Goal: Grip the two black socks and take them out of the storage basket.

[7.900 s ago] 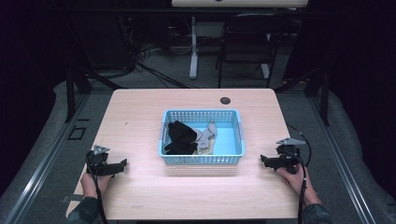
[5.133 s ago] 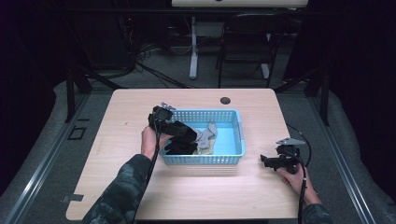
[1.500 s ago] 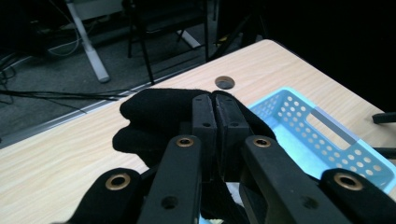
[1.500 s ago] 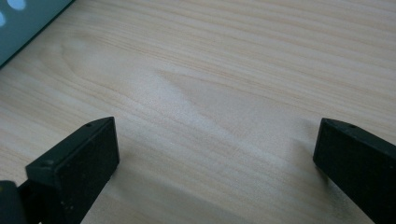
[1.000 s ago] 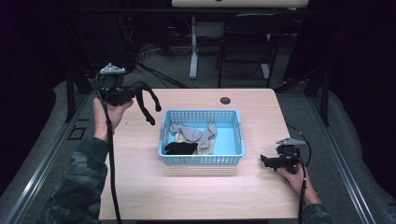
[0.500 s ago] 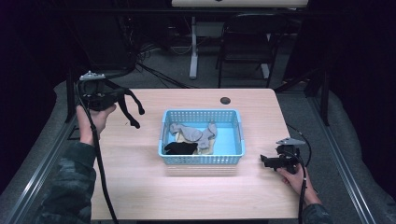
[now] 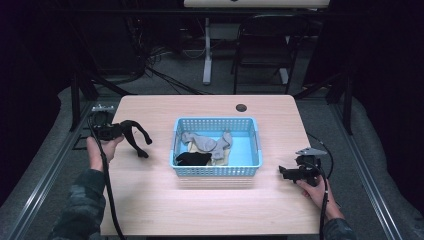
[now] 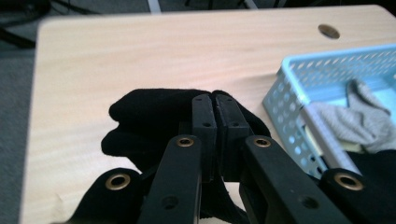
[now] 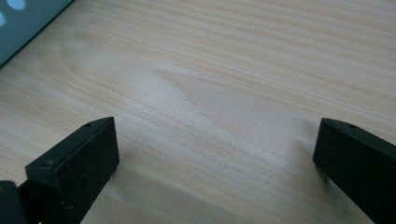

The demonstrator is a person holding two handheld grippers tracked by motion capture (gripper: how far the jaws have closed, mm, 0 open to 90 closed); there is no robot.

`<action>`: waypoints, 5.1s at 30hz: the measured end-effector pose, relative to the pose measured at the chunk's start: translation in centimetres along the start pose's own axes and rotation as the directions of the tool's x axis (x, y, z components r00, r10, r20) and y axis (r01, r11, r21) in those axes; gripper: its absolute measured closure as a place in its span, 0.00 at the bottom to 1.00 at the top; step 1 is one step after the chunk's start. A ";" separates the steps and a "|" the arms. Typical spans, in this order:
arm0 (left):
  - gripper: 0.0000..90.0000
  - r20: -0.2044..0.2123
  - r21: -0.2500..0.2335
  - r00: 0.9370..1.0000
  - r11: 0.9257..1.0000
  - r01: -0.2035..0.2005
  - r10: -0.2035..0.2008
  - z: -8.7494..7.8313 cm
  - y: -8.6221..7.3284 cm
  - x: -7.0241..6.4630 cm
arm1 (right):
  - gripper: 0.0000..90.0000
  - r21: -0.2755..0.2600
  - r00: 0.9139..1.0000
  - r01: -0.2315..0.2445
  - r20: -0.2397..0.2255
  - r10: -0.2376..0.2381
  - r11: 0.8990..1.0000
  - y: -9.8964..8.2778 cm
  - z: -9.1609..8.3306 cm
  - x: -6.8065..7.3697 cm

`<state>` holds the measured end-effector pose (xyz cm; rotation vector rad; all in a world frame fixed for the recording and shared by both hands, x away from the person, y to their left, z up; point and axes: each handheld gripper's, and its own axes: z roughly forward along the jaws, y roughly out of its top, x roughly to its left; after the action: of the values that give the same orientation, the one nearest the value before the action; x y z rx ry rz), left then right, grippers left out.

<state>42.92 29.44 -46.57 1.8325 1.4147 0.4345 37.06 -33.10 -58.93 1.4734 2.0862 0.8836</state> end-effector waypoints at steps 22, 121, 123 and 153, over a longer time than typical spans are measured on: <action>0.94 0.012 0.161 0.994 0.981 0.105 -0.109 5.5 -6.9 1.8 | 0.00 -0.001 1.000 -0.002 0.001 0.002 1.000 0.0 0.0 0.0; 0.54 0.409 0.404 0.858 0.782 -0.475 0.310 14.1 0.2 -20.5 | 0.00 -0.001 1.000 0.001 -0.003 -0.001 1.000 0.0 0.0 0.0; 0.55 0.408 0.410 0.859 0.779 -0.474 0.308 14.2 0.2 -20.6 | 0.00 -0.002 1.000 0.001 -0.003 -0.001 1.000 0.0 0.0 0.0; 0.95 0.381 0.233 0.858 0.862 -0.450 0.344 8.7 2.8 -17.3 | 0.00 -0.001 1.000 0.004 -0.005 -0.004 1.000 0.0 0.0 0.0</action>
<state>44.96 9.97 -46.99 2.3505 0.9026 0.0921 37.11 -33.13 -58.93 1.4678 2.0913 0.8872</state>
